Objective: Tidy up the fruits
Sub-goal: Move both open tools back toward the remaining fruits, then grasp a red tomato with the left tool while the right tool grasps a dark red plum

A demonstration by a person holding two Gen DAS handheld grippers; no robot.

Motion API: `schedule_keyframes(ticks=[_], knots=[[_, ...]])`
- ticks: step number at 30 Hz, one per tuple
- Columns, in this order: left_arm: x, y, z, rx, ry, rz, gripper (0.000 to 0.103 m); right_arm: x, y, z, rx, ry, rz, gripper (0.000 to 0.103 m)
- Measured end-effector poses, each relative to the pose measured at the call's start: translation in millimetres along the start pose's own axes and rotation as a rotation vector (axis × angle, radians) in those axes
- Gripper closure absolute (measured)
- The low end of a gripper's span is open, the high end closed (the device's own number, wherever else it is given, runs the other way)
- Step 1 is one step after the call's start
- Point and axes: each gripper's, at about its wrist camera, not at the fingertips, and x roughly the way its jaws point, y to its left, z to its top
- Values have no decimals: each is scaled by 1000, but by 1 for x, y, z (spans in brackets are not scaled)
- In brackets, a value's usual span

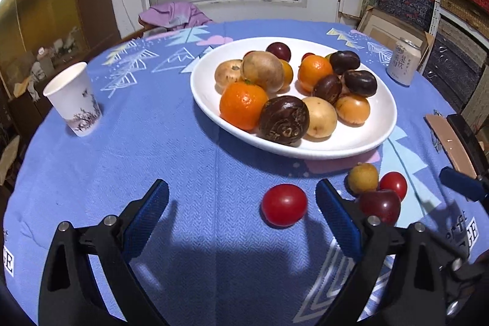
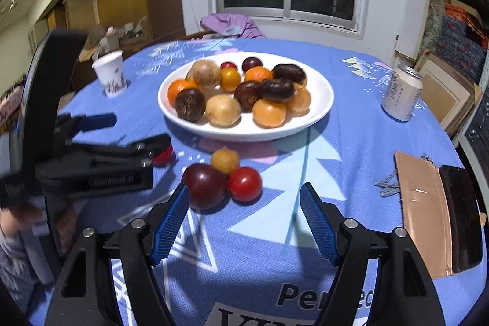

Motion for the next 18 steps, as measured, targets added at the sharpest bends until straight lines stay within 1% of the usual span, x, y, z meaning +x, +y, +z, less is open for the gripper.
schedule_keyframes(ticks=[2, 5, 6, 7, 9, 10, 11, 12, 13, 14, 16, 18], knots=[[3, -5, -1, 20, 11, -8, 12, 5, 4, -2, -22, 14, -7, 27], [11, -15, -5, 83, 52, -6, 31, 8, 5, -4, -25, 28, 6, 34], [13, -17, -6, 89, 61, -14, 34, 9, 4, -4, -19, 29, 8, 34], [15, -16, -6, 87, 66, -19, 40, 10, 2, -3, -12, 30, 6, 34], [18, -12, -6, 69, 80, -36, 42, 13, -5, -2, 11, 39, 16, 36], [19, -11, -6, 61, 86, -48, 46, 13, -9, -1, 29, 45, 33, 39], [20, -11, -6, 58, 89, -59, 48, 13, -11, -1, 43, 48, 37, 45], [19, -12, -6, 63, 86, -59, 51, 11, -11, -1, 46, 44, 37, 48], [19, -14, -6, 73, 83, -60, 55, 8, -8, -1, 36, 31, 44, 51], [18, -16, -7, 80, 82, -64, 62, 5, -5, -1, 19, 17, 58, 51], [17, -19, -7, 97, 78, -76, 69, 2, 6, -2, -28, -4, 75, 52], [16, -19, -7, 98, 78, -82, 71, 3, 14, -4, -65, -2, 79, 53]])
